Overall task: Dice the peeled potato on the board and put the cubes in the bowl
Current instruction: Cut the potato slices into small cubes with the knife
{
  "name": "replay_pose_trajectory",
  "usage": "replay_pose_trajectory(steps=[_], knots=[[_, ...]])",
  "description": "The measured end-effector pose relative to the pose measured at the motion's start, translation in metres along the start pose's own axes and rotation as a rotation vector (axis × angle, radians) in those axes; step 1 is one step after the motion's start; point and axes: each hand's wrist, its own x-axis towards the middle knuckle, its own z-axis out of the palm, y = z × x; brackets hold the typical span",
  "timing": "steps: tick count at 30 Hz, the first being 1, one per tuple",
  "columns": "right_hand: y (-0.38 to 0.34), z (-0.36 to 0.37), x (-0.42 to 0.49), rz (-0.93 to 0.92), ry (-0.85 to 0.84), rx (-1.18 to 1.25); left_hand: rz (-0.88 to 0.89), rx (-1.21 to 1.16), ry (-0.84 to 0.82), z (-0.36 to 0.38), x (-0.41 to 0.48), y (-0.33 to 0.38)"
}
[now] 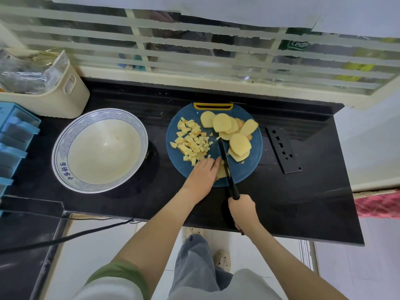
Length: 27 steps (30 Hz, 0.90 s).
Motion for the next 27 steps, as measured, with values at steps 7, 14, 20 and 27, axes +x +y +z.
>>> replay_pose_trajectory(steps=[7, 14, 20, 27], knots=[[-0.006, -0.002, -0.001, 0.027, -0.009, 0.035, -0.003, 0.046, 0.018, 0.009, -0.005, 0.001], [-0.007, -0.010, -0.002, -0.030, -0.046, 0.106, -0.058, -0.039, -0.071, -0.003, 0.001, -0.001], [-0.005, -0.011, 0.003, -0.014, -0.075, 0.014, -0.052, 0.034, -0.043, -0.004, 0.003, 0.004], [-0.014, -0.010, 0.017, 0.037, -0.052, -0.057, -0.017, 0.086, 0.030, 0.002, 0.005, -0.001]])
